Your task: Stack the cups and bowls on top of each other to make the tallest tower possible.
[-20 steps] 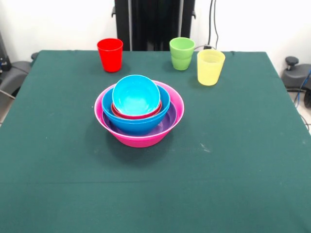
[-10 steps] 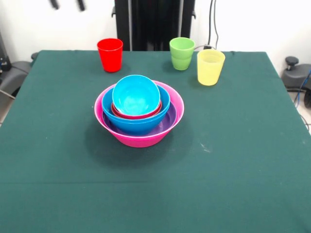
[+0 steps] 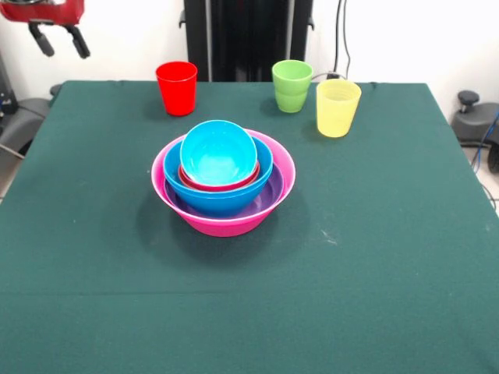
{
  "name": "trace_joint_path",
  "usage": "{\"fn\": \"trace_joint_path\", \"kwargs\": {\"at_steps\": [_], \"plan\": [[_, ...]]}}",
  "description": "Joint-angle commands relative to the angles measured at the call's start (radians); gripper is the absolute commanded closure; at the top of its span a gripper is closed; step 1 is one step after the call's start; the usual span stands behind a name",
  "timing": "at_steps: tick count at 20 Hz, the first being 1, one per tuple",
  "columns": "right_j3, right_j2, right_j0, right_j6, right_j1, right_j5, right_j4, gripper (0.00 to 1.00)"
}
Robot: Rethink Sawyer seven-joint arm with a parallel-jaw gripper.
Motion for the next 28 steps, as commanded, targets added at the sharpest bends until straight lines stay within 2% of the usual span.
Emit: {"fn": "trace_joint_path", "kwargs": {"at_steps": [1,6,16,28], "plan": [[0.135,0.170,-0.017,-0.359,0.062,-0.088,-0.128,0.00],[0.157,0.181,0.013,-0.286,0.020,-0.040,-0.142,0.00],[0.211,0.204,0.041,-0.233,-0.086,0.033,-0.132,0.00],[0.265,0.216,0.023,-0.200,-0.100,-0.014,-0.154,0.00]]}}
